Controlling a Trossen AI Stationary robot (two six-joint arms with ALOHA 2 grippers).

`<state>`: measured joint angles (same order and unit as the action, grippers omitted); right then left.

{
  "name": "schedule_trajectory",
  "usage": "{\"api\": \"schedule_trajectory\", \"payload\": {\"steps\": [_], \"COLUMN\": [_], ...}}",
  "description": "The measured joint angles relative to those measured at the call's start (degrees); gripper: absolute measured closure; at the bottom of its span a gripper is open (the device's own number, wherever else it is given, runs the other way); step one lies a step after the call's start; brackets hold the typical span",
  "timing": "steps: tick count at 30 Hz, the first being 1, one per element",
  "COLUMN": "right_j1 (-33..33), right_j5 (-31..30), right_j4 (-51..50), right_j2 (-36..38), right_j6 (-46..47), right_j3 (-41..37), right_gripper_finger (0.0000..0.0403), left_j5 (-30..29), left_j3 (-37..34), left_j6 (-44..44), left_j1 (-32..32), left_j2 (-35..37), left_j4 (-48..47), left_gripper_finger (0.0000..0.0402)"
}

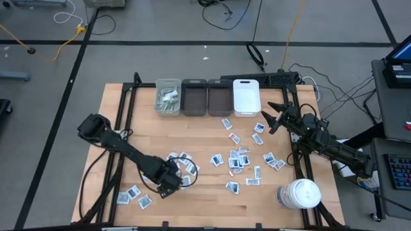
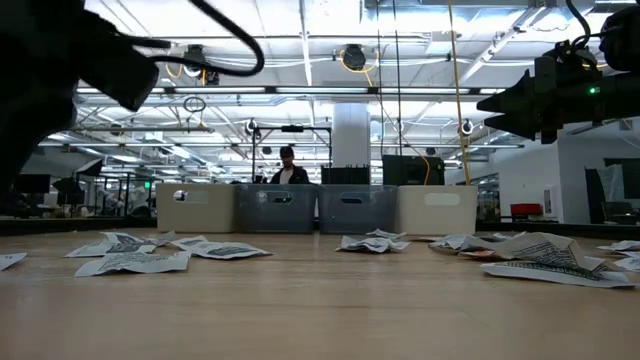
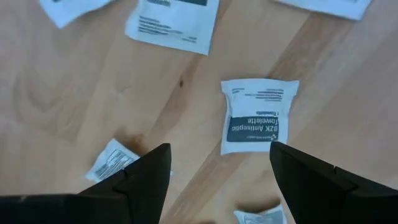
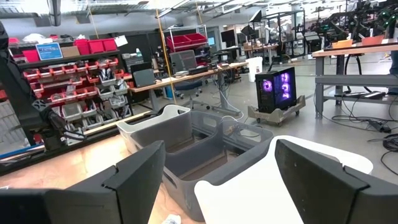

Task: Pick & Place First Aid Supplies
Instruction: Put the towelette pack into the left black bin

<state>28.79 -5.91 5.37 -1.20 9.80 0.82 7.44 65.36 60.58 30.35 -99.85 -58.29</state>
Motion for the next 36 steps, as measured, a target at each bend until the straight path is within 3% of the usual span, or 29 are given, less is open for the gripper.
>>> {"api": "schedule_trajectory", "payload": {"steps": [14,18,31,36], "right_j1": [-0.01,-0.01,-0.01,0.00], "right_j5": [0.00,0.00,0.00,0.00], "right_j4": [0.00,0.00,0.00,0.00], "right_j2": [-0.01,0.01,0.01,0.00], "right_j6": [0.00,0.00,0.00,0.00], "right_j3": [0.00,0.00,-0.02,-0.01], "right_gripper_finger": [0.0105,0.0105,0.0105,0.0105], "left_j5": [-2.39,-3.46,-5.19,-5.22], "left_j3": [0.37,0.33,0.15,0.13], "left_j6": [0.83,0.87,-0.02,-0.05], "left_j1": [3.03,3.21,3.10,2.95], "left_j2": [-7.52,-7.60,-7.74,-7.79], "left_j4": [2.82,3.26,3.05,3.04], "left_gripper_finger": [0.0131,0.0178,0.0384,0.0392]}}
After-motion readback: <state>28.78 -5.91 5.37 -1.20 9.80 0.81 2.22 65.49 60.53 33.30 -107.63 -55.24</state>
